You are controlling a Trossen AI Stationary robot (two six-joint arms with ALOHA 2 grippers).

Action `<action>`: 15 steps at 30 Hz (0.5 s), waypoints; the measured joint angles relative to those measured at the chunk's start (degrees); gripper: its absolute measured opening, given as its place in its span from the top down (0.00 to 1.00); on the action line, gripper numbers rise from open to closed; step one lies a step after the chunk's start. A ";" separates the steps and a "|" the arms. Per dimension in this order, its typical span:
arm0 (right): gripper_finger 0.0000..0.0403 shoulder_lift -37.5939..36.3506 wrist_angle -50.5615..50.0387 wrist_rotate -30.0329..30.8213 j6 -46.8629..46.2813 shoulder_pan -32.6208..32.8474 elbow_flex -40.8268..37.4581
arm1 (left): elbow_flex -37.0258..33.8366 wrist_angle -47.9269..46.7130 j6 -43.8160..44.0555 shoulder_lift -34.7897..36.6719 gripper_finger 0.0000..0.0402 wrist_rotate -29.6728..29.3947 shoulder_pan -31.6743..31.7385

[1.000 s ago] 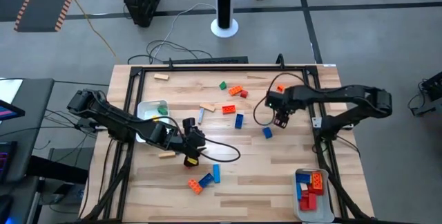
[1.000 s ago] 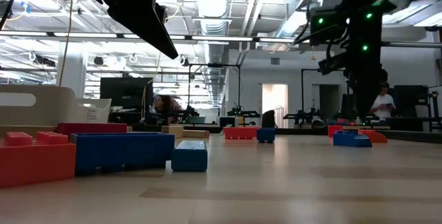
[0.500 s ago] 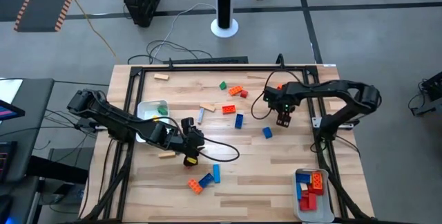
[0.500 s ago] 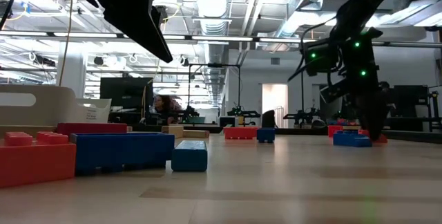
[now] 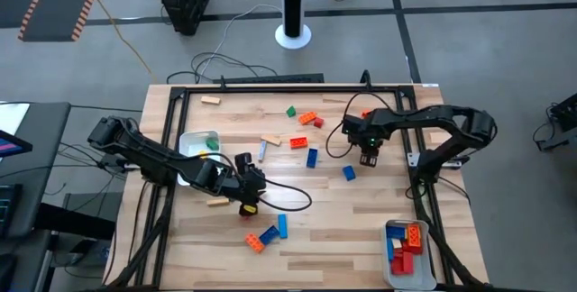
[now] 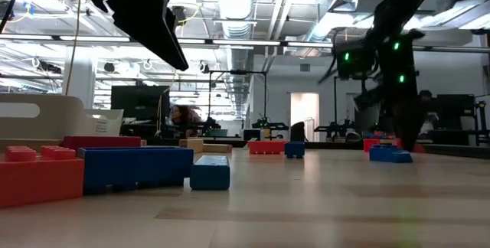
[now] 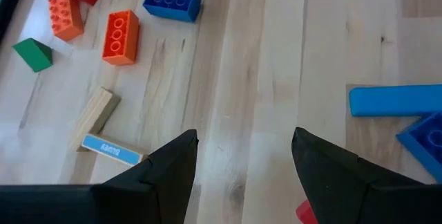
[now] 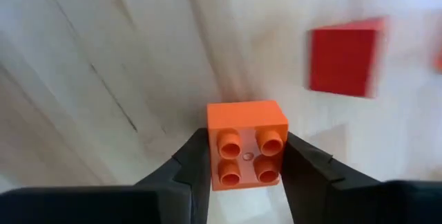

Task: Sort blocks by size
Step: Put the orange small game piece into the white bin

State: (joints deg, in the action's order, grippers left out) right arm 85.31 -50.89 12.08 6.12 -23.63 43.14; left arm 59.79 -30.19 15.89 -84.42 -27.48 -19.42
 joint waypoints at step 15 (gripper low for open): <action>0.61 -26.72 4.14 -0.21 -28.39 27.08 -0.41 | -1.78 9.73 -9.06 0.00 0.43 -4.46 0.20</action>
State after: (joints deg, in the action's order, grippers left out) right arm 58.58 -46.75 11.87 -22.27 3.45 42.73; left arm 58.01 -20.47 6.82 -84.42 -31.94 -19.22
